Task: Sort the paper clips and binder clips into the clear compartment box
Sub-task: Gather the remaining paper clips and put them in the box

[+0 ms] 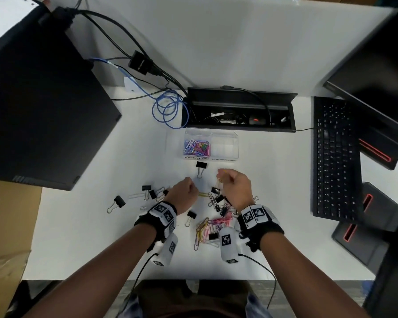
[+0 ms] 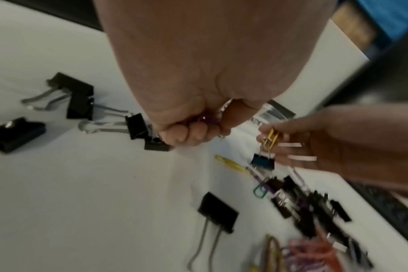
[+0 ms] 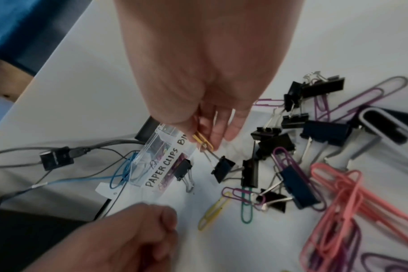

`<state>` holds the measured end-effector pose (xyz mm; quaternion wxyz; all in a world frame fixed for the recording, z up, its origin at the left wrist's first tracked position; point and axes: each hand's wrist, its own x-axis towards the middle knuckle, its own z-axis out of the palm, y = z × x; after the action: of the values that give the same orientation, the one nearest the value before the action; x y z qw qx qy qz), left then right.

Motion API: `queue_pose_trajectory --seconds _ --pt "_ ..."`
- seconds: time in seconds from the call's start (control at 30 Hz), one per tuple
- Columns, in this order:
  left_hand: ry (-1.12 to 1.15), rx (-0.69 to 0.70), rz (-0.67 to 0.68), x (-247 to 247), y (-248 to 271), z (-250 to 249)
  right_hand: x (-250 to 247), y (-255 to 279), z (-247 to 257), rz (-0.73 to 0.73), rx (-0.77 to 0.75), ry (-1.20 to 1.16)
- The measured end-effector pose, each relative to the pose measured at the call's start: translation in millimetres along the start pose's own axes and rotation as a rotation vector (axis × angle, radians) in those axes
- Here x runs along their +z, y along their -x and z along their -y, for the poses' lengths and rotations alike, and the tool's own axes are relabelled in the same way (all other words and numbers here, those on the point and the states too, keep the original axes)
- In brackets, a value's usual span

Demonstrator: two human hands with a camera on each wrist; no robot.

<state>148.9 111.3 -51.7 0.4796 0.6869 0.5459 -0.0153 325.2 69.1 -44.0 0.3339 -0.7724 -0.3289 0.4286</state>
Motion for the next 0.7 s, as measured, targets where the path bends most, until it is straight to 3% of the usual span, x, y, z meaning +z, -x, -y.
queue_pose_trajectory --seconds 0.2,0.33,0.4,0.47,0.53,0.7 --pt "-0.379 0.312 -0.009 8.8 -8.9 3.5 0.7 2.1 6.9 0.011 -0.143 0.078" --pt "-0.553 0.325 0.021 10.6 -9.3 -1.2 -3.3 7.9 14.1 0.064 -0.2 0.142" --pt "-0.603 0.268 0.06 9.6 -5.6 -1.3 -7.4 11.4 14.0 0.178 -0.153 0.225" --pt "-0.49 0.178 0.079 5.3 1.4 -3.1 -9.8 13.8 5.3 0.281 -0.143 0.442" --pt "-0.277 0.119 0.083 2.3 7.3 0.0 -9.3 17.7 -6.1 0.292 -0.155 0.621" --pt "-0.008 -0.014 0.044 -5.0 18.7 19.0 3.8 26.6 -12.9 0.196 -0.231 0.594"
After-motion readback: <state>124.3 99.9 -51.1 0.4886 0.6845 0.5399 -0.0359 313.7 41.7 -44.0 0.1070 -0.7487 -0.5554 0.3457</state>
